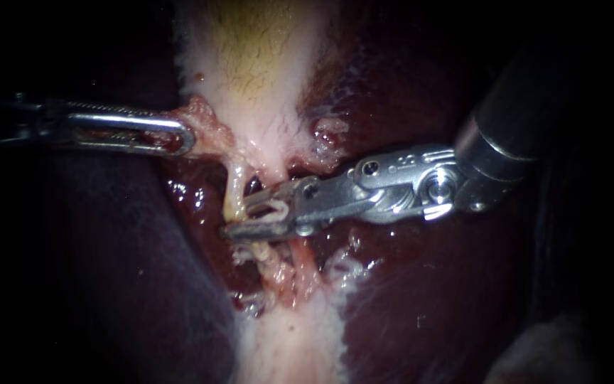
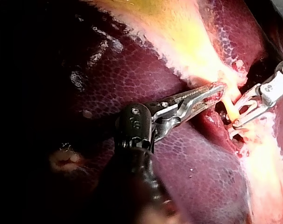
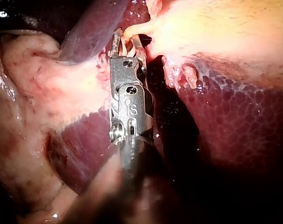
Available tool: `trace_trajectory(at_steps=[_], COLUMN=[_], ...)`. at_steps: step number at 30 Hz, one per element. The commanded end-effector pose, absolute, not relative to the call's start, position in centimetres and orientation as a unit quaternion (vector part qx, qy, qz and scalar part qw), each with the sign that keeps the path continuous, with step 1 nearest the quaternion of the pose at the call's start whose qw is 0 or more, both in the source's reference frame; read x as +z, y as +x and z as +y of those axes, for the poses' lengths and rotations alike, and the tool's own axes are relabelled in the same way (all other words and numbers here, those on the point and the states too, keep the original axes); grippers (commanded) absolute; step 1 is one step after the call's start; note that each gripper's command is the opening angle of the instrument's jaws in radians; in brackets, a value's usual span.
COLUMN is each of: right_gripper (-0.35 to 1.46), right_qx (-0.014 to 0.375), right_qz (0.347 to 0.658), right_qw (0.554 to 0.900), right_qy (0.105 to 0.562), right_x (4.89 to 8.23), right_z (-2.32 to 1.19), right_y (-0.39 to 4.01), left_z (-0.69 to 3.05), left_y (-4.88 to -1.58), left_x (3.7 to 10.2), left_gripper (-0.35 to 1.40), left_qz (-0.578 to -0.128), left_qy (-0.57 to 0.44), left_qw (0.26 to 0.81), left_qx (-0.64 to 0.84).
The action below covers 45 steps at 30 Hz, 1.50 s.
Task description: Clipping third clip left tube
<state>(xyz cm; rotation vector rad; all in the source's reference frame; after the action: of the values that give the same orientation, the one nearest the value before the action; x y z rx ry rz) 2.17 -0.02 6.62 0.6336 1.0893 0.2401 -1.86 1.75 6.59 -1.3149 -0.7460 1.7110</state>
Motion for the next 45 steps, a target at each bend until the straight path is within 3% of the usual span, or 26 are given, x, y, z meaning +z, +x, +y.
trace_trajectory(at_steps=[1,7,12,30,45], right_gripper=[0.02,0.37,0.48,0.5,0.5], right_qx=[0.112,0.112,0.134,0.191,0.21], right_qz=[0.508,0.509,0.518,0.508,0.535], right_qw=[0.801,0.8,0.789,0.78,0.759], right_qy=[0.296,0.296,0.302,0.313,0.306], right_x=[6.61,6.63,6.63,7.1,7.19], right_z=[-0.02,-0.01,-0.01,0.15,0.22], right_y=[2.17,2.16,2.14,2.07,2.36], left_z=[1.75,1.75,1.75,1.74,1.75], left_y=[-1.86,-1.85,-1.84,-1.84,-1.86], left_x=[6.59,6.59,6.59,6.58,6.58], left_gripper=[-0.35,-0.35,-0.35,-0.35,-0.35], left_qz=[-0.297,-0.297,-0.297,-0.297,-0.297], left_qy=[-0.524,-0.524,-0.524,-0.524,-0.524], left_qw=[0.416,0.416,0.416,0.416,0.416], left_qx=[0.681,0.681,0.681,0.681,0.681])
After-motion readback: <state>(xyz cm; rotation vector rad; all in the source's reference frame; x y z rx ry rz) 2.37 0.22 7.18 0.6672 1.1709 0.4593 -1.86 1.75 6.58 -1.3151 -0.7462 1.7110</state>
